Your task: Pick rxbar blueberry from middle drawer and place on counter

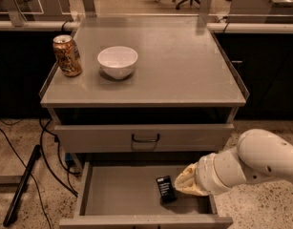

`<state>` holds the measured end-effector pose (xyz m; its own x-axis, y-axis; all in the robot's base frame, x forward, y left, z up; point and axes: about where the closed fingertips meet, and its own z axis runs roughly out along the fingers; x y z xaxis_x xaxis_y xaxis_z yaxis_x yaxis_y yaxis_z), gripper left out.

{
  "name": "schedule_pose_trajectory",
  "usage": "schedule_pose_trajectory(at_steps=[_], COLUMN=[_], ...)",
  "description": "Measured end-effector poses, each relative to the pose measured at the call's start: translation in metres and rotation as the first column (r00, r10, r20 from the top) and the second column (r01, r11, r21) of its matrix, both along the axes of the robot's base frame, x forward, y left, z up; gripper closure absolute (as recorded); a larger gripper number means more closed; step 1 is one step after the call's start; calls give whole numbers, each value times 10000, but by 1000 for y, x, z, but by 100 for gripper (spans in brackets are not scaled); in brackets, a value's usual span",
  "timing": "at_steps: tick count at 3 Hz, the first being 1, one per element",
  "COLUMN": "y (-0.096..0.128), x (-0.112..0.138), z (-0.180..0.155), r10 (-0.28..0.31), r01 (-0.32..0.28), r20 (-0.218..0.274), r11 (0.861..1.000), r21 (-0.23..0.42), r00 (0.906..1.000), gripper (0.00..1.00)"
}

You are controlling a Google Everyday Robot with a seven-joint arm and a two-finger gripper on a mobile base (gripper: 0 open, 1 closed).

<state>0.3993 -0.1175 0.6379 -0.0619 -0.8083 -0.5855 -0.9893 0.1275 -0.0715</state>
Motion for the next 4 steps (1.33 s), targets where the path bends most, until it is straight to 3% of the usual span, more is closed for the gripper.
schedule_pose_trajectory(at_steps=[1, 2, 3, 4], y=[-2, -8, -15, -21], x=[6, 13, 38, 68], z=[-4, -26, -38, -54], r10=[-49, 372, 548, 568], r01=[59, -249, -238, -142], r20=[343, 1166, 2034, 2450], r11=[9995, 9941, 9881, 9849], r21=[-317, -1054, -1519, -1725], r00=[9994, 9925, 9775, 9679], gripper=[100, 100, 100, 100])
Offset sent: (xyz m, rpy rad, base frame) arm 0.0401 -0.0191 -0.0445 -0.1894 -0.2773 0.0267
